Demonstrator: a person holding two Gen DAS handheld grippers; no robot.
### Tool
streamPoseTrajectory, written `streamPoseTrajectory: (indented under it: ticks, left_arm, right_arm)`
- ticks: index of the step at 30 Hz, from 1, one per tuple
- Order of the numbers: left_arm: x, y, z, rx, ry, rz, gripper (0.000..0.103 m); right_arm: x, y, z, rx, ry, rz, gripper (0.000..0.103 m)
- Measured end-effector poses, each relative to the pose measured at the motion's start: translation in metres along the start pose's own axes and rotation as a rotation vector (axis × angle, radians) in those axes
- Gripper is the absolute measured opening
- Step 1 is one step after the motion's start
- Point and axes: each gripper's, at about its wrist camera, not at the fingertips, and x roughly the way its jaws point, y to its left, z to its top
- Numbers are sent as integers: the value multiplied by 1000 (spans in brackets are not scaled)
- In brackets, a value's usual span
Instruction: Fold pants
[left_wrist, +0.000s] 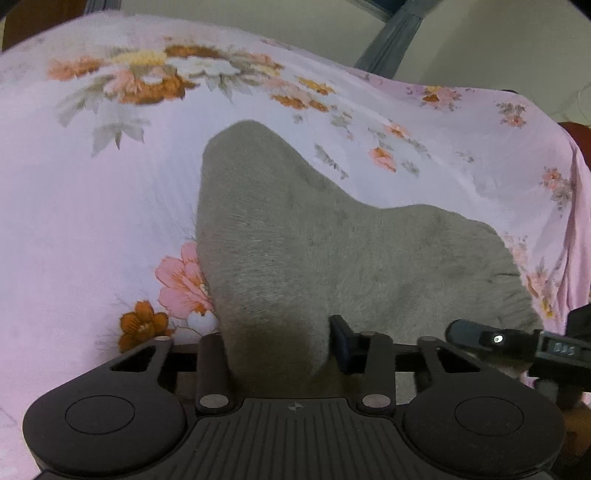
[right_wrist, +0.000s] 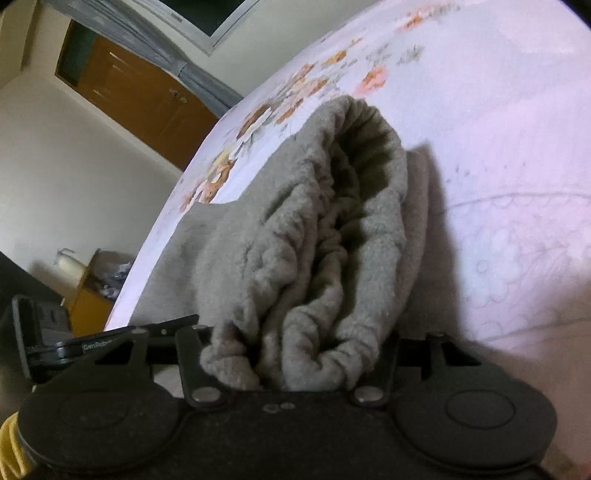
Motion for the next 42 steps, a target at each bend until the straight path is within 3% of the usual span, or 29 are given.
streamPoseTrajectory:
  ticks: [7, 17, 25, 34, 42]
  left_arm:
    - [-34, -18, 2, 56, -60, 9, 27]
    - [-82, -46, 6, 112, -170, 4, 26]
    - [-106, -58, 41, 136, -258, 3, 26]
    - [-91, -50, 88, 112, -306, 37, 26]
    - [-45, -40, 126, 111, -304, 81, 26]
  right_arm:
    - [-26, 21, -4, 17, -71, 65, 54]
    - [-64, 59, -1, 27, -158, 149, 54]
    - [-68, 75, 21, -14, -215, 179, 54]
    - [-53, 77, 46, -57, -230, 200, 54]
    - [-32, 69, 64, -59, -232, 194, 54]
